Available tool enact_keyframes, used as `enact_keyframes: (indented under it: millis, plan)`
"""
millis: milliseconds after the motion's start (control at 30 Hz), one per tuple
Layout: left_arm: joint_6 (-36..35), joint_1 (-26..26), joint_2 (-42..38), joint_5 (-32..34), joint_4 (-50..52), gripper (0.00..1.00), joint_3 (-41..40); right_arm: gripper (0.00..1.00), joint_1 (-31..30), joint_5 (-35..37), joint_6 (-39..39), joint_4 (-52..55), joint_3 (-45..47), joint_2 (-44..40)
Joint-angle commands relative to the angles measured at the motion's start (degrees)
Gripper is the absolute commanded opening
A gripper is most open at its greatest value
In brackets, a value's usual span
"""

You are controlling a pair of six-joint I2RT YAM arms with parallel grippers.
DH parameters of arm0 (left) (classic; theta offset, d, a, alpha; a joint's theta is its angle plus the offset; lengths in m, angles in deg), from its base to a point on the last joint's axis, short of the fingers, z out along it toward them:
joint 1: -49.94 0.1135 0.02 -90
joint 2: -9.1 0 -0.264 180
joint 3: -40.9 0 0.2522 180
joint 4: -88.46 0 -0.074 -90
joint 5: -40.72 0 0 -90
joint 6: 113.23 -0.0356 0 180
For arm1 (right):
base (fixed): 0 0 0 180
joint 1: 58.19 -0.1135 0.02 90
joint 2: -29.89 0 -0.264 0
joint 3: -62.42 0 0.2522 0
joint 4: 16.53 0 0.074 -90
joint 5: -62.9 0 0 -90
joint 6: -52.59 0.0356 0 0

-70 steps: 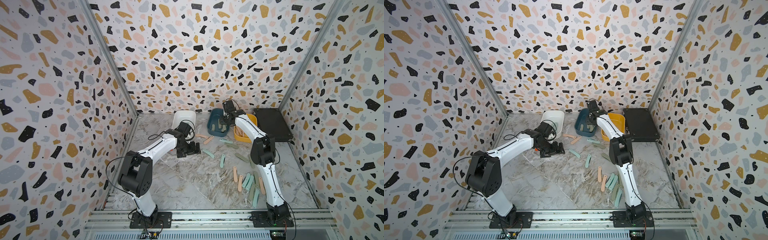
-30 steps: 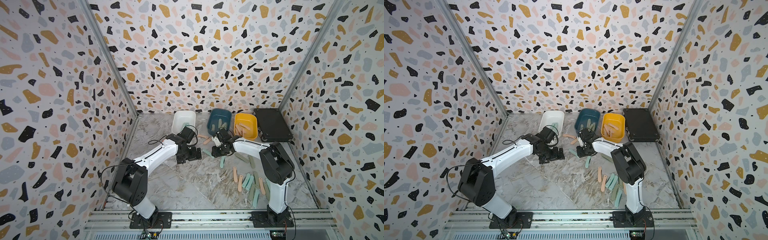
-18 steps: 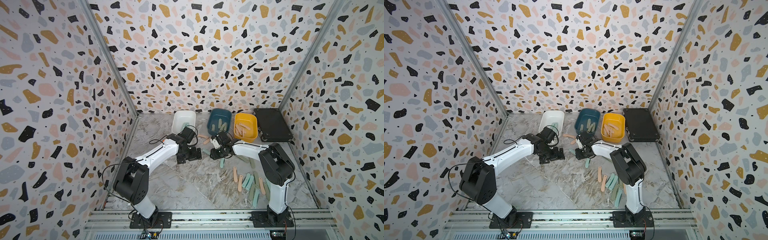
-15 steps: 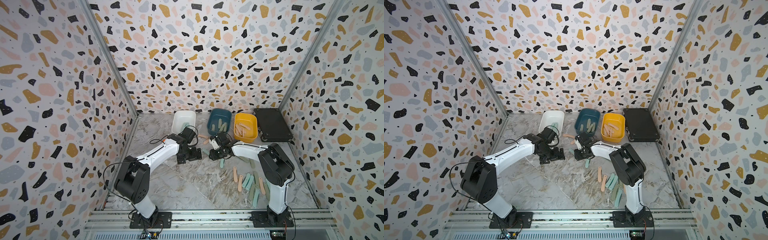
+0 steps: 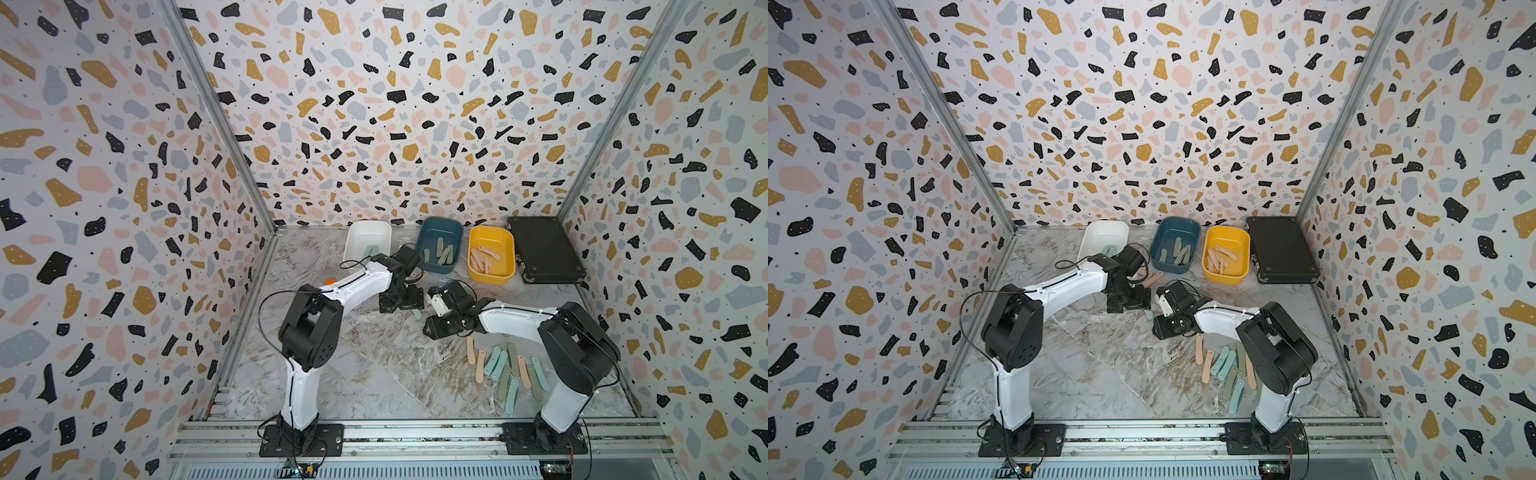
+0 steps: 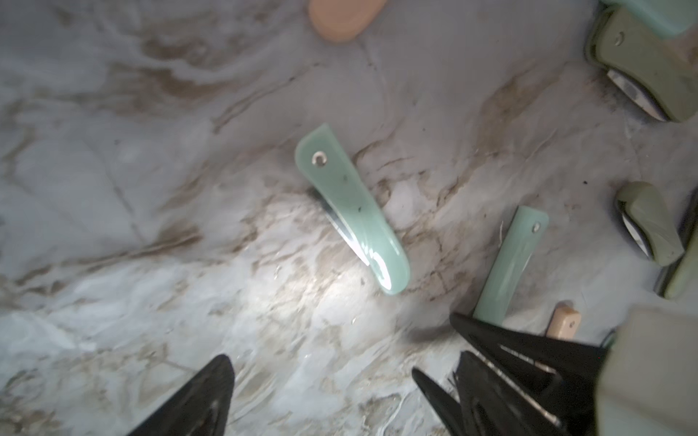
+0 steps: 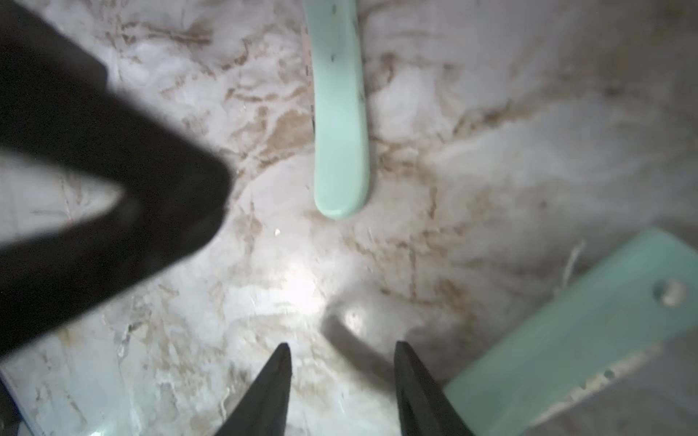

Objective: Place the fruit knives into the storage box by color
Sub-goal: Pick up the fruit knife from the center of the board.

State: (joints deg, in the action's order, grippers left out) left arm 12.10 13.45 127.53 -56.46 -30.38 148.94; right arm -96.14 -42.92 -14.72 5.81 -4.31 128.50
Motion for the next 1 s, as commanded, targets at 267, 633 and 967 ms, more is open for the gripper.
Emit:
enact_keyframes:
  millis: [267,633,967]
  plan:
    - [-0.7,-1.7,11.5,3.8,5.2,0.66,6.3,0.5,3.4,-1.1,0.3,0.6,2.6,-6.1]
    - [-2.4,-1.5,11.1,3.7,5.2,0.3,5.0,0.49,4.1,0.7,-0.1,3.0,3.0,-10.5]
    - [-3.9,0.5,5.5,4.8,4.6,0.2,1.8,0.53,4.8,4.1,-0.5,7.1,3.0,-12.6]
